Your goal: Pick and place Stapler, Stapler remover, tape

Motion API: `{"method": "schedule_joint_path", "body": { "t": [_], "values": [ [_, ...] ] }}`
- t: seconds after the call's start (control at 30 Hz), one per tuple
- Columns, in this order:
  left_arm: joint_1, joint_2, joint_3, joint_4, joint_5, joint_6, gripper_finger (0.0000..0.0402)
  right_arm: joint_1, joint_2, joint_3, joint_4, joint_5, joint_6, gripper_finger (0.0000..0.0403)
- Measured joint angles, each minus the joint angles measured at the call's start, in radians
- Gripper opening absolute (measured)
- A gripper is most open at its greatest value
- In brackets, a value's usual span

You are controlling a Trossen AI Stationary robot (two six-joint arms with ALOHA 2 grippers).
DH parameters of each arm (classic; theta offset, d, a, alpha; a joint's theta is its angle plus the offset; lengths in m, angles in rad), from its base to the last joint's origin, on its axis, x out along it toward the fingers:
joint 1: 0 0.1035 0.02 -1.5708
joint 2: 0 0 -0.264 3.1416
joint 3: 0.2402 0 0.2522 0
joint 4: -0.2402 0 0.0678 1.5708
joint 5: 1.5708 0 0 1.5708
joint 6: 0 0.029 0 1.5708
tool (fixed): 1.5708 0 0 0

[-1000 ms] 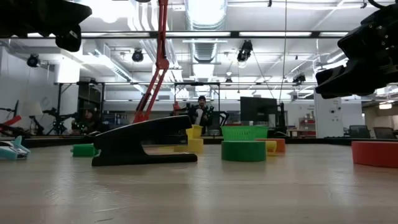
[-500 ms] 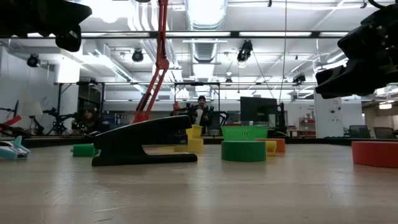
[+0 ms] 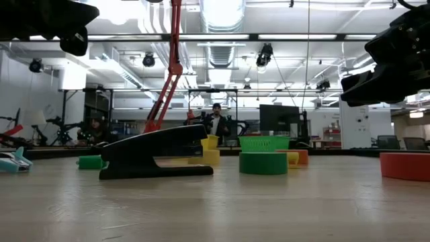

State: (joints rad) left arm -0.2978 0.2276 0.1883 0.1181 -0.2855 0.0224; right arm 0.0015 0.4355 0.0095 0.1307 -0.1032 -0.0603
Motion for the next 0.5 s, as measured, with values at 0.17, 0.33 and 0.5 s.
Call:
{"method": "schedule_joint_path", "body": {
  "t": [0.17,0.33,0.5],
  "values": [
    [0.000,0.000,0.000,0.000,0.000,0.000,0.0014,0.000,0.000,0.000,0.007,0.000,0.003,0.0008],
    [0.000,0.000,0.000,0.000,0.000,0.000,0.0014,0.000,0.000,0.000,0.028,-0.004,0.163,0.0008],
    [0.000,0.000,0.000,0.000,0.000,0.000,0.0014,0.003,0.003,0.000,0.149,-0.037,0.201,0.0008]
  ]
}}
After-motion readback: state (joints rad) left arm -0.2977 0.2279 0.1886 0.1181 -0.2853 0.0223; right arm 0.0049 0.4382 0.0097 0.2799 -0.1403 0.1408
